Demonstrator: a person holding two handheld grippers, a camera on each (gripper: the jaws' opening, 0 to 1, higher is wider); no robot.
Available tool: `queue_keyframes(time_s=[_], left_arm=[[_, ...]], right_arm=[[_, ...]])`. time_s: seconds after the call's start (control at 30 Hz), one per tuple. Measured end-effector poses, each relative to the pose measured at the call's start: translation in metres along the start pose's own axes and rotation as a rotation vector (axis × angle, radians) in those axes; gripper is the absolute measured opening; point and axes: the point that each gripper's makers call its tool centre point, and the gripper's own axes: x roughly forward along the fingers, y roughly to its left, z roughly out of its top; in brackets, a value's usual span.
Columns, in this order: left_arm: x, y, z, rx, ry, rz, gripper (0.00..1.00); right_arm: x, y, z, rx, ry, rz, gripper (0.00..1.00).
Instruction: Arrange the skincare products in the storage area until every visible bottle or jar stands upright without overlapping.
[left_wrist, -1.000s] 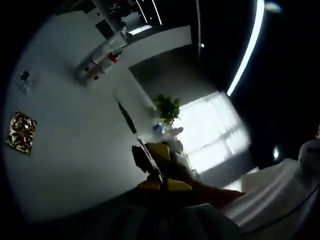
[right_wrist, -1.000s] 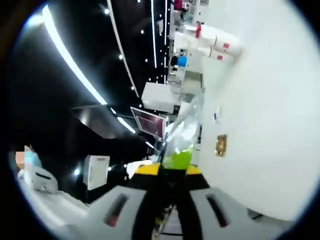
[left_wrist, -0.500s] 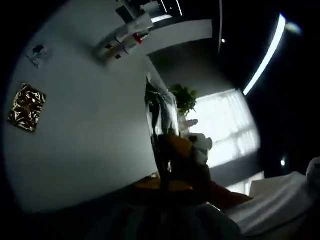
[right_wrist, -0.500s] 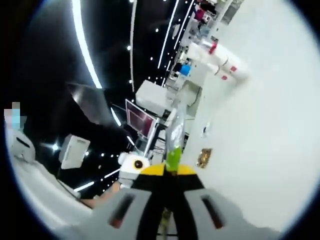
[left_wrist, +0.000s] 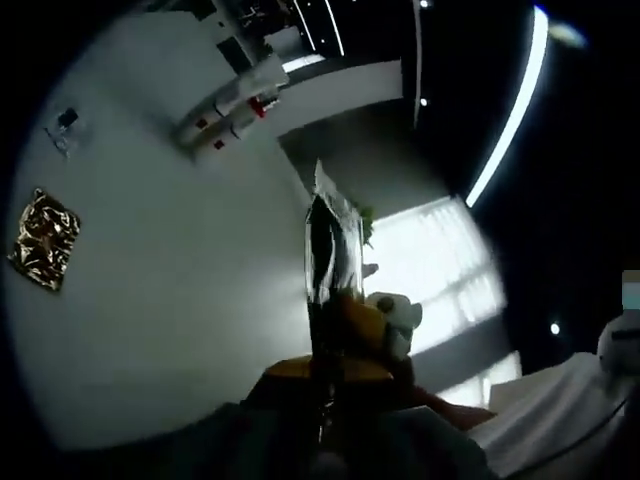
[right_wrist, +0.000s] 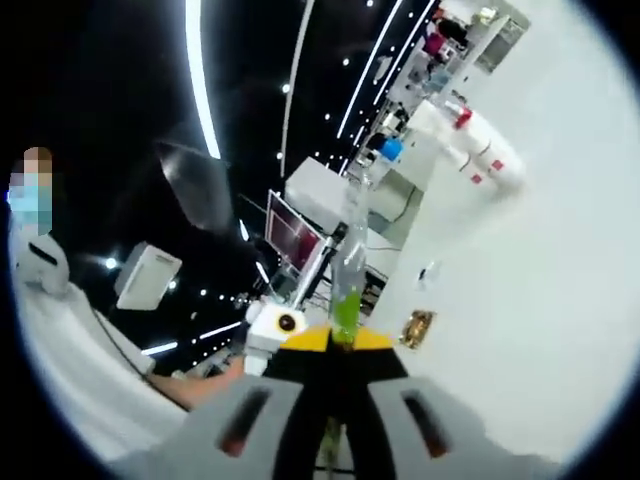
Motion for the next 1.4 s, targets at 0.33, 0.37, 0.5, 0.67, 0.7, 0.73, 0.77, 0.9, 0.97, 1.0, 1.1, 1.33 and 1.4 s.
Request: queue_keyframes(time_s=[0.33, 0.37, 0.5, 0.67, 0.7, 0.73, 0.77, 0.9, 0.97, 1.0, 1.1, 1.33, 1.4], left_arm=[[-0.006, -0.004, 0.001, 0.017, 0.017, -0.008, 0.02], [-0.006, -0.004, 0.0, 0.019, 0.022, -0.006, 0.02], [-0.007, -0.011, 0.002, 0.031, 0.015, -0.028, 0.01], [-0.005, -0.017, 0.002, 0.016, 0.015, -0.062, 0.02], [-0.005, -0.018, 0.002, 0.015, 0.014, -0.066, 0.02], [-0.004, -0.019, 0.003, 0.011, 0.008, -0.075, 0.02], [-0.003, -0.021, 0.004, 0.006, 0.001, -0.085, 0.02], [0.002, -0.024, 0.007, 0.028, -0.046, -0.101, 0.14], [0.002, -0.021, 0.003, 0.051, -0.018, -0.085, 0.09], [0.001, -0.021, 0.005, 0.059, -0.029, -0.082, 0.06], [-0.002, -0.022, 0.009, 0.021, -0.044, -0.104, 0.06], [0.003, -0.02, 0.009, 0.029, -0.057, -0.097, 0.23], [0.005, -0.018, 0.004, 0.056, -0.033, -0.078, 0.26]], right_arm=[[0.005, -0.001, -0.008, 0.038, 0.03, -0.005, 0.05], [0.005, -0.002, -0.009, 0.043, 0.036, -0.007, 0.07], [-0.008, -0.005, 0.012, 0.083, -0.05, -0.022, 0.08], [-0.014, 0.001, 0.015, 0.044, -0.062, -0.01, 0.03], [-0.015, 0.007, 0.016, 0.059, -0.073, 0.015, 0.03], [-0.015, 0.007, 0.017, 0.06, -0.08, 0.018, 0.02], [-0.016, 0.008, 0.018, 0.062, -0.086, 0.021, 0.02], [-0.012, 0.005, 0.019, 0.049, -0.115, 0.002, 0.02], [-0.011, 0.009, 0.02, 0.06, -0.121, 0.024, 0.02], [-0.011, 0.009, 0.02, 0.061, -0.127, 0.023, 0.02], [-0.009, 0.015, 0.022, 0.086, -0.154, 0.049, 0.02], [-0.008, 0.025, 0.025, 0.249, -0.205, 0.128, 0.01], [-0.005, 0.026, 0.018, 0.262, -0.173, 0.137, 0.01]])
